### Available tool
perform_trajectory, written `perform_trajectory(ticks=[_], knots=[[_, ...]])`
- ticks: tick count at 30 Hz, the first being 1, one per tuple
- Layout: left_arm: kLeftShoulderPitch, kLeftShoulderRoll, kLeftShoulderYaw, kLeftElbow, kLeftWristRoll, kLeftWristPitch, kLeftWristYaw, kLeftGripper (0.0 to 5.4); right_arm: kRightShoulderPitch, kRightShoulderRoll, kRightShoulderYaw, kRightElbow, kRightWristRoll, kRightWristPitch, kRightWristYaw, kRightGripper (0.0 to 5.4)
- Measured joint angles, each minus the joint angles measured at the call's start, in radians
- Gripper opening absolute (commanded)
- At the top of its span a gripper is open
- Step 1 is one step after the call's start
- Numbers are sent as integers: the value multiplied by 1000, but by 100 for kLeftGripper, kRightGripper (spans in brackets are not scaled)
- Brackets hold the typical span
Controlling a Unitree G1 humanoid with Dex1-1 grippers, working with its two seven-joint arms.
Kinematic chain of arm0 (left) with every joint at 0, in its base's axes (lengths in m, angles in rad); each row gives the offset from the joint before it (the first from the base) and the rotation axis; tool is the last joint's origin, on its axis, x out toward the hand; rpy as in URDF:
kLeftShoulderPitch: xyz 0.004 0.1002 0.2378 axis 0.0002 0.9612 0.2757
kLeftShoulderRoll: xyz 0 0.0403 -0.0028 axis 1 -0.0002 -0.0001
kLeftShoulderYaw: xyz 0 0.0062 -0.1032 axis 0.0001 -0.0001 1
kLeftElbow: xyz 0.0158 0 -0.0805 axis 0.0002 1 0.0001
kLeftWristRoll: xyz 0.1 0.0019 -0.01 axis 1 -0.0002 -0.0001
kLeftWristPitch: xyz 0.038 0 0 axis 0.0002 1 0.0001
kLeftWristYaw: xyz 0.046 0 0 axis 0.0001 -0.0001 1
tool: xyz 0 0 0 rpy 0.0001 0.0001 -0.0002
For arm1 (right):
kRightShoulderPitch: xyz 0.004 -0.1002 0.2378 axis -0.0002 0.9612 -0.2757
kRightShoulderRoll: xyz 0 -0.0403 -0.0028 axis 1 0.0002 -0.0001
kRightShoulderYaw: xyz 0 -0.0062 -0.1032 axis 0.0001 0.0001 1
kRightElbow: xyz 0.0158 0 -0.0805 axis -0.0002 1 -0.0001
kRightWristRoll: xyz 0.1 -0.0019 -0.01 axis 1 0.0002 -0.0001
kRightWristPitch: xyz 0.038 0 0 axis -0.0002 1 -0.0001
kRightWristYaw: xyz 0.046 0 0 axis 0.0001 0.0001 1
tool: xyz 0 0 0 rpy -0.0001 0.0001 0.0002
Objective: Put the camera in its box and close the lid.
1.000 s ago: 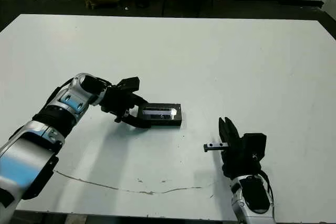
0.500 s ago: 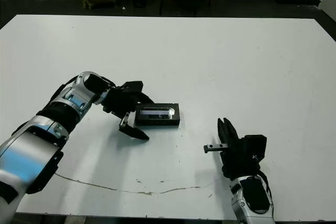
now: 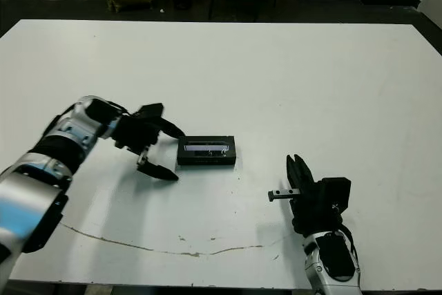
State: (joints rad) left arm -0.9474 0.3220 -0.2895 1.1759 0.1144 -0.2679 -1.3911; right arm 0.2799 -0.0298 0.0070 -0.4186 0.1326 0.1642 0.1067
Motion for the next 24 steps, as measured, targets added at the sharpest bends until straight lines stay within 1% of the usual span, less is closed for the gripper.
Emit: perform_trajectory(ticks=[4,7,10,12,16,18,20,22,24], knots=[[0,54,22,5,8,-15,53,537,3,2,2,-28,0,30,-9,0],[0,84,24,12,26,-35,80,537,3,2,2,-34,-1,34,-9,0],[4,107,40,22,28,-35,101,537,4,3,4,-34,-4,35,-12,0],[12,117,71,23,16,-30,127,537,4,3,5,-37,-6,40,-16,0],[33,143,131,-14,-25,0,166,537,4,3,10,-63,-12,86,-31,0],[44,154,169,-68,-58,28,194,537,6,5,13,-63,-13,88,-37,0],[74,155,222,-180,-101,97,276,514,6,5,15,-63,-14,87,-37,0],[128,141,267,-329,-140,177,379,475,6,5,15,-62,-13,85,-36,0],[210,99,304,-510,-183,227,484,426,6,6,15,-59,-10,74,-33,0]])
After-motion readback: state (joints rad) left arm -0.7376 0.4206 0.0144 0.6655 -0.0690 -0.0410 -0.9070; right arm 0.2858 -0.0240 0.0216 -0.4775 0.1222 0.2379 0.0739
